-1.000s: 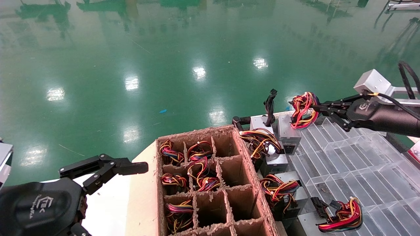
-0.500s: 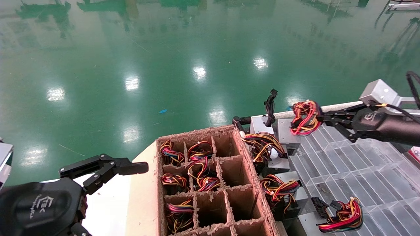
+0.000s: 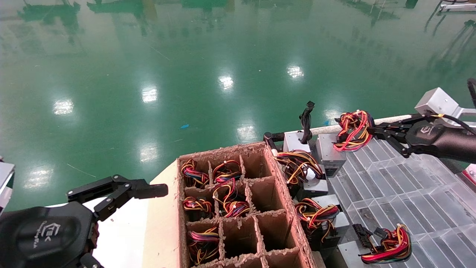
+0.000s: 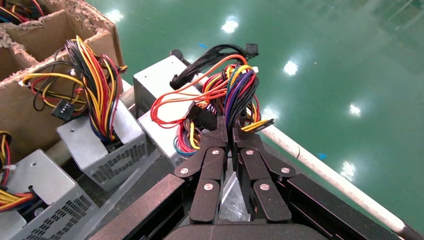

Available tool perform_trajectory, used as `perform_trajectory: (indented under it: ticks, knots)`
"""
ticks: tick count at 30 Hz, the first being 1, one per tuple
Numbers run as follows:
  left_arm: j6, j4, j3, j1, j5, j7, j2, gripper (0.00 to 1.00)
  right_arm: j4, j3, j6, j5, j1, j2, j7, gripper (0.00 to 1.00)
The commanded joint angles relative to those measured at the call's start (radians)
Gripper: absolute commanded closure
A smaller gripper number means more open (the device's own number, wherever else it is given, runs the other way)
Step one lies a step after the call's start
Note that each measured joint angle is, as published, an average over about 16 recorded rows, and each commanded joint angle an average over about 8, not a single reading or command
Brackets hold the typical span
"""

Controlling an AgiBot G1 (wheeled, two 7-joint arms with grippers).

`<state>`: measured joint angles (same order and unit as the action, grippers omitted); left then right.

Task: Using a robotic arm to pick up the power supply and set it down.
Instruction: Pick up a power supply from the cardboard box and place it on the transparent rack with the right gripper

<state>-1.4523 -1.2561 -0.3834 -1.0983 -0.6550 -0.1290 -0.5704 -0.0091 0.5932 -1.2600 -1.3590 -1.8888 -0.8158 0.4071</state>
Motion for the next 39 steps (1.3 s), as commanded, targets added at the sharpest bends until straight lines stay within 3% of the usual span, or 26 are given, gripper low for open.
perform_trajectory:
  ticks: [1,24,39]
  knots:
    - [0.000,0.000,0.000,0.000,0.000,0.000,0.000,0.00,0.000,0.000,0.000,0.000,0.001,0.004,-0.001,1.00]
    - [0.000,0.000,0.000,0.000,0.000,0.000,0.000,0.00,0.009,-0.002,0.037,0.003,0.016,-0.017,-0.001,1.00]
    - [0.000,0.000,0.000,0.000,0.000,0.000,0.000,0.00,0.016,0.007,0.188,-0.010,0.006,-0.137,-0.010,1.00]
